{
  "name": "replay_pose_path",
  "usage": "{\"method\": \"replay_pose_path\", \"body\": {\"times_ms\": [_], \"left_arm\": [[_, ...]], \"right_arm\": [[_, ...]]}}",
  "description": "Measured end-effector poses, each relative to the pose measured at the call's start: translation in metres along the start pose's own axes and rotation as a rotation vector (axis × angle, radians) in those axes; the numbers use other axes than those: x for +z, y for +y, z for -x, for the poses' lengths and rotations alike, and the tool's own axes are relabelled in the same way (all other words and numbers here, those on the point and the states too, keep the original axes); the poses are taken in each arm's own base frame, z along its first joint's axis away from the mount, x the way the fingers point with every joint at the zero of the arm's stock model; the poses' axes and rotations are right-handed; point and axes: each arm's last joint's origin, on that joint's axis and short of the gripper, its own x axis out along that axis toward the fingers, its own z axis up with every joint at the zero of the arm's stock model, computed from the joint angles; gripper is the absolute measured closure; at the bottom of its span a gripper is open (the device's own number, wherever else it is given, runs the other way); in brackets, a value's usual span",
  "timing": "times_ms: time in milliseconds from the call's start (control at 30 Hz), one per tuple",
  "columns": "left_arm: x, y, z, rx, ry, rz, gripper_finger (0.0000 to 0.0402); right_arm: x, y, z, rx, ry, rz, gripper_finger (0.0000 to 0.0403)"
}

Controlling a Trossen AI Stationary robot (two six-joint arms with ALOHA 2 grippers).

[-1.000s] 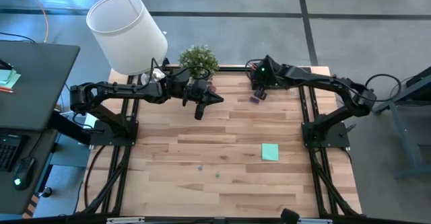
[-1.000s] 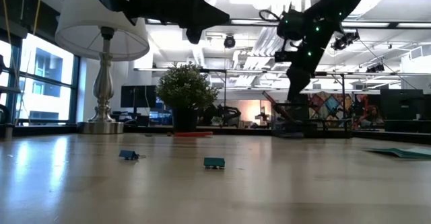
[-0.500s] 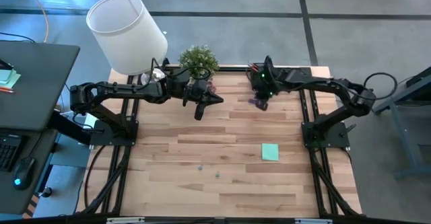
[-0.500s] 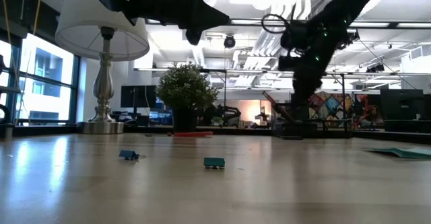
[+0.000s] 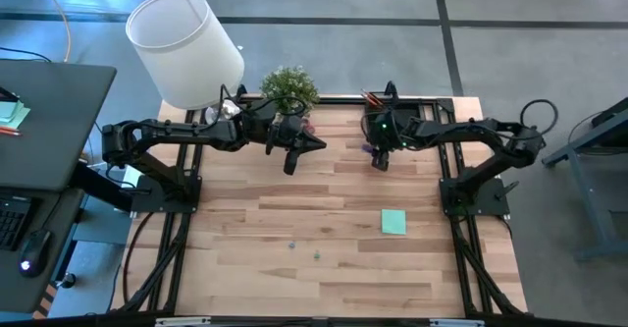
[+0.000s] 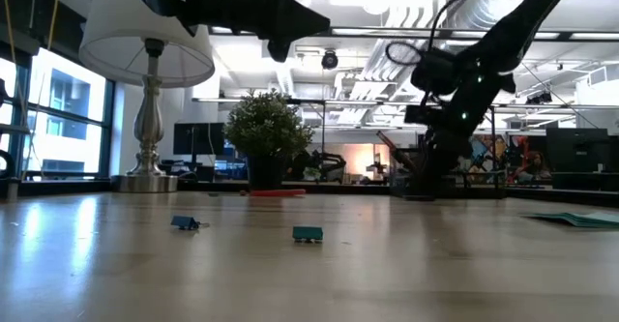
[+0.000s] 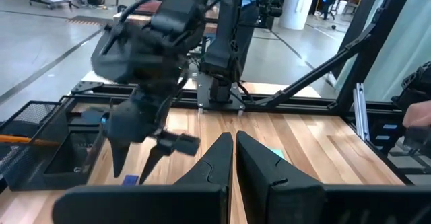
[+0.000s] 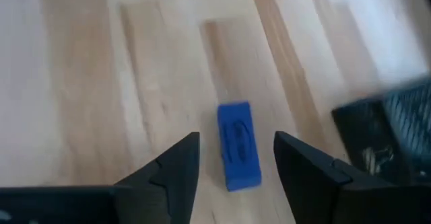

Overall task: Pick and place office supplies into organizer
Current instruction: Put the purple eraser in the black desk organizer

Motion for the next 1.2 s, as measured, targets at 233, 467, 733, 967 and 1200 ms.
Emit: {"method": "replay_pose_path", "body": {"times_ms": [233, 467, 733, 967, 1200], "left_arm": [[0.0, 0.0, 0.0, 0.0, -0.001, -0.001, 0.0394], [-0.001, 0.0, 0.0, 0.001, 0.014, -0.008, 0.0394], [-0.002, 0.0, 0.0, 0.001, 0.022, -0.012, 0.0394], [-0.002, 0.0, 0.0, 0.001, 0.022, -0.014, 0.0394], [-0.002, 0.0, 0.0, -0.004, 0.022, -0.01, 0.0394]], "right_arm": [[-0.011, -0.007, -0.024, 0.076, 0.044, -0.035, 0.0234], [-0.013, -0.01, -0.022, 0.115, 0.04, -0.035, 0.0296], [-0.01, -0.011, -0.018, 0.104, 0.054, -0.025, 0.039], [0.025, -0.02, 0.022, -0.031, 0.084, 0.025, 0.0387], [0.048, -0.042, 0.054, -0.131, 0.071, 0.091, 0.0402]]}}
